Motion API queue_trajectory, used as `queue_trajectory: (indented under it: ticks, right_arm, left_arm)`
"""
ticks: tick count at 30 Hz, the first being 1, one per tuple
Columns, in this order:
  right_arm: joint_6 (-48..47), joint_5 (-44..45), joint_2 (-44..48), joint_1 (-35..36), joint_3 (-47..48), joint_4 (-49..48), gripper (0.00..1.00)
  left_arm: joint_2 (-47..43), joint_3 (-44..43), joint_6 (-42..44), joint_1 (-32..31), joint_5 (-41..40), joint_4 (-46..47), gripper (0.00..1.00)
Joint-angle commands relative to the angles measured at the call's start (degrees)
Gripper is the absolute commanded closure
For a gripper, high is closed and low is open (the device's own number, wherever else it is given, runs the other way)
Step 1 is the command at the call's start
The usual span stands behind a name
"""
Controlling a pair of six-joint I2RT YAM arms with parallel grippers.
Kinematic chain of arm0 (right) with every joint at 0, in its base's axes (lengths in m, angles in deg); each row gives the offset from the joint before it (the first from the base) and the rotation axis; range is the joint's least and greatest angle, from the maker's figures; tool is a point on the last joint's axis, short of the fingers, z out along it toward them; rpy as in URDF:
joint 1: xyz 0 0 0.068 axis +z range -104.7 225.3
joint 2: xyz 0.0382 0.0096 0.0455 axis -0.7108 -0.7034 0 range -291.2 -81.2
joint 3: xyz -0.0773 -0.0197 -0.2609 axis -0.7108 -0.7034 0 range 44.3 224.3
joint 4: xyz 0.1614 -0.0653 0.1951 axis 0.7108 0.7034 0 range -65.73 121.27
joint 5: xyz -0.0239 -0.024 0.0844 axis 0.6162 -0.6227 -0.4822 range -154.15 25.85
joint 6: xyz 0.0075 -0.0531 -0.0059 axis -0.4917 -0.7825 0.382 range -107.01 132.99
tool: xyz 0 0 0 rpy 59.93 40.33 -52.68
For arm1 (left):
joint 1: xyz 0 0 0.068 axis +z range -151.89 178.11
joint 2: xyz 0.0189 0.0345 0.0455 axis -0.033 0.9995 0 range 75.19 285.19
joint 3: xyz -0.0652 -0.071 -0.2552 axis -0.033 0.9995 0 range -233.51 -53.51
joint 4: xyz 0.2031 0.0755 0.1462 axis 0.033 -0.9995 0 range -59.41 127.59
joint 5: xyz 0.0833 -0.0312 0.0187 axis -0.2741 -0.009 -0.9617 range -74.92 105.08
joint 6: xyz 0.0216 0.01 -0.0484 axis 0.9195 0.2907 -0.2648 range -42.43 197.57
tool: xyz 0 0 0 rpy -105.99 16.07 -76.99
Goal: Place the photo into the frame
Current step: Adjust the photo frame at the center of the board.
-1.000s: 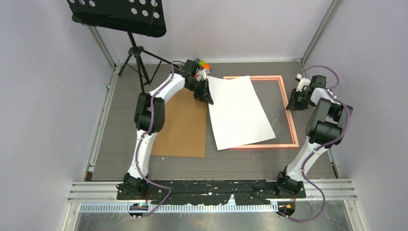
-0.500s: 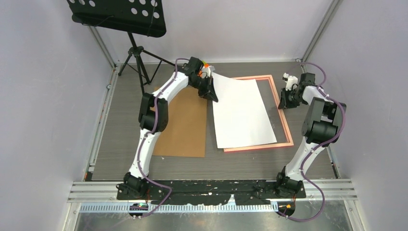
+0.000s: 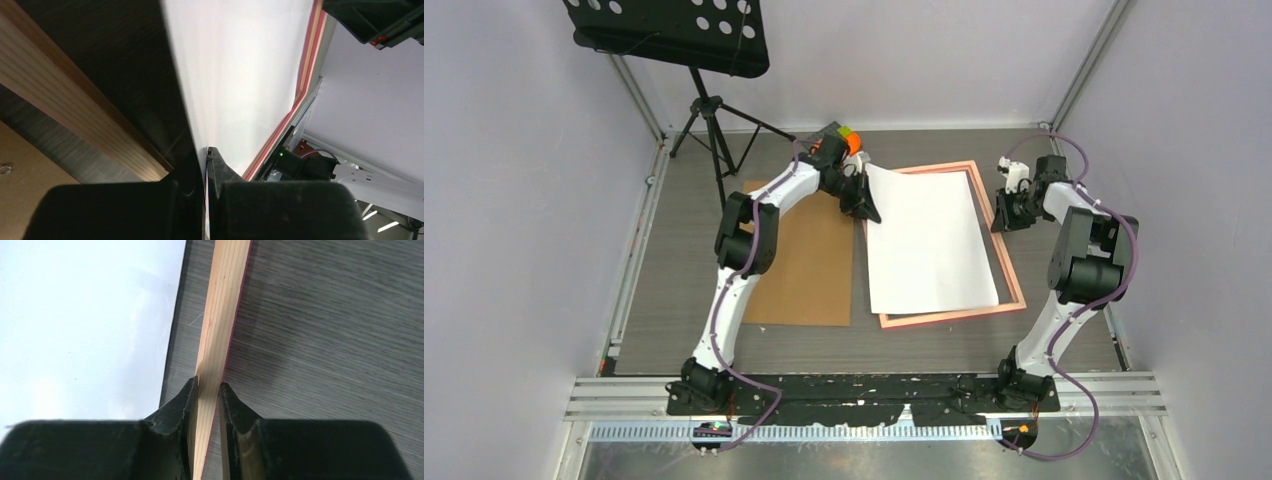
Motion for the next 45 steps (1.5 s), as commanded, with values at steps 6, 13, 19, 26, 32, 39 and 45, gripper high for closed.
queue_trajectory:
  ticks: [6, 13, 19, 26, 32, 39, 45]
  right_arm:
    - [1.97, -2.69, 2.95, 1.64, -3.57, 2.19, 0.94]
    - [2.75, -3.03, 3.25, 1.66, -4.39, 1.49, 0.94]
    - [3.10, -3.59, 4.05, 1.67, -5.34, 1.35, 0.94]
    - [3.34, -3.60, 4.33, 1.67, -5.50, 1.42, 0.94]
    - [3.54, -3.60, 4.40, 1.75, -5.47, 1.31, 0.94]
    - [3.57, -3.41, 4.52, 1.70, -5.94, 0.93, 0.94]
    - [4.01, -3.58, 4.69, 1.70, -6.42, 0.34, 0.94]
  left_arm:
    - [-6.38, 12.39, -12.55, -0.77, -0.90, 15.92, 1.00]
    - [-7.70, 15.45, -15.73, -0.39, -2.03, 19.65, 1.00]
    - [-7.30, 16.54, -17.69, -0.39, -2.38, 21.90, 1.00]
    - [-6.61, 16.66, -19.52, -0.73, -3.00, 22.84, 1.00]
    - [-7.74, 18.91, -19.84, -0.74, -4.91, 23.58, 1.00]
    - [-9.77, 22.95, -21.92, -0.25, -6.37, 26.86, 1.00]
    - [-10.62, 25.79, -24.61, 0.22, -6.79, 30.03, 1.00]
